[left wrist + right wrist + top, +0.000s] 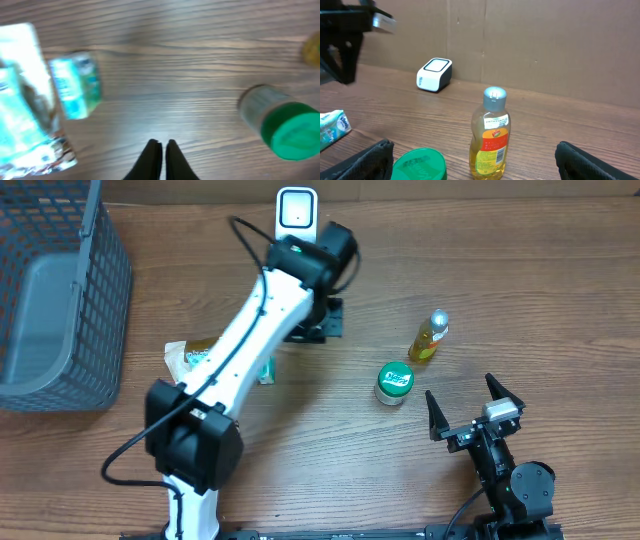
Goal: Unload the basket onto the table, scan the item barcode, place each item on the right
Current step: 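Lift the left gripper and move it over the Kleenex tissue pack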
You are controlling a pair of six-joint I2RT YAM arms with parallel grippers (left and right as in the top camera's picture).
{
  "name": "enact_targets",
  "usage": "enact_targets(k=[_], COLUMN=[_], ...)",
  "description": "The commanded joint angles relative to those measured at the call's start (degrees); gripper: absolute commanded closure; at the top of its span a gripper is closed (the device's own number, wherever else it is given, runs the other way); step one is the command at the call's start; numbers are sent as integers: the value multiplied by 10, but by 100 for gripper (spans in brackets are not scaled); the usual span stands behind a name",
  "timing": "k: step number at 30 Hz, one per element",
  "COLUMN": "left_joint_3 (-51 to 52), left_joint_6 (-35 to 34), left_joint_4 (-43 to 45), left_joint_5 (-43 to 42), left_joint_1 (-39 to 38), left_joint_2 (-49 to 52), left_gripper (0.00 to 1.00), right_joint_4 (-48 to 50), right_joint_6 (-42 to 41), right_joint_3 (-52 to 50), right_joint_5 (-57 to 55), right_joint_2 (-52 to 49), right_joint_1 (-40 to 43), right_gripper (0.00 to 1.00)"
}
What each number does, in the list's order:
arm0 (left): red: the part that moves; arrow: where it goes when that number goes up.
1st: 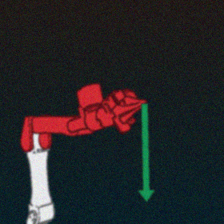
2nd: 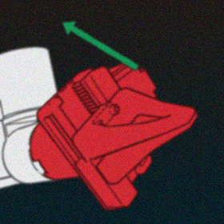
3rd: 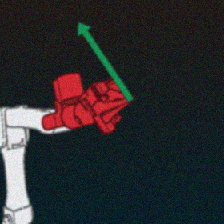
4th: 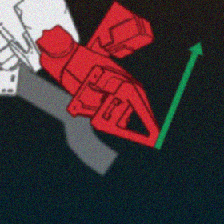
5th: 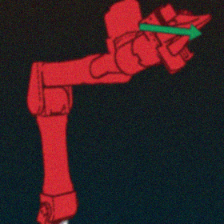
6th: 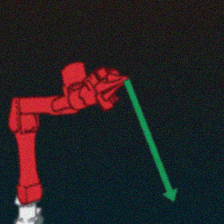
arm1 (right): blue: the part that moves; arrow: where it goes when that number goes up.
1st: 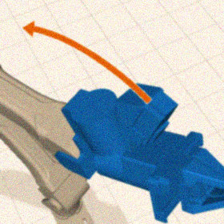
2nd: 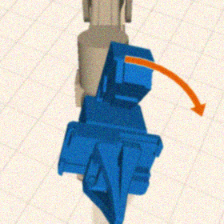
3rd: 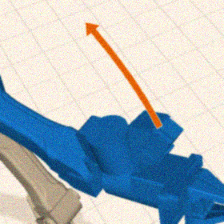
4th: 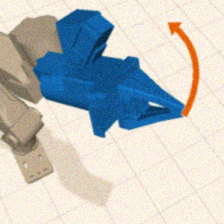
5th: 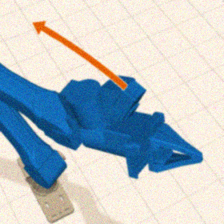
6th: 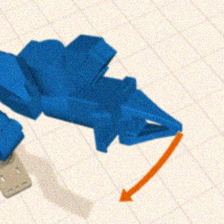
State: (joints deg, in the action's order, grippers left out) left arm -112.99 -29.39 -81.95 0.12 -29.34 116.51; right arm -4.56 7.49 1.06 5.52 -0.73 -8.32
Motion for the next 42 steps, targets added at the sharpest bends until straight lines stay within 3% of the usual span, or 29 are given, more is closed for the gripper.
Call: enact_targets(k=[1, 4, 16, 21, 31, 42], left_joint_3=[-7, -7, 28, 73, 137, 156], left_joint_6=[24, 55, 42, 34, 35, 35], left_joint_4=[-19, -36, -51, -38, 25, 47], left_joint_5=[18, 23, 99, 108, 108, 108], left_joint_1=[32, 54, 116, 123, 126, 137], left_joint_2=[-7, -7, -5, -5, -5, -5], left_gripper=[90, 89, 91, 83, 87, 81], right_joint_4=[2, 2, 2, 2, 2, 2], right_joint_6=[-1, -1, -1, -1, -1, -1], right_joint_3=[-6, -6, -6, -6, -6, -6], right_joint_5=[-3, -3, -3, -3, -3, -3], right_joint_2=[6, 6, 6, 6, 6, 6], right_joint_1=[2, 2, 2, 2, 2, 2], right_gripper=[0, 0, 0, 0, 0, 0])
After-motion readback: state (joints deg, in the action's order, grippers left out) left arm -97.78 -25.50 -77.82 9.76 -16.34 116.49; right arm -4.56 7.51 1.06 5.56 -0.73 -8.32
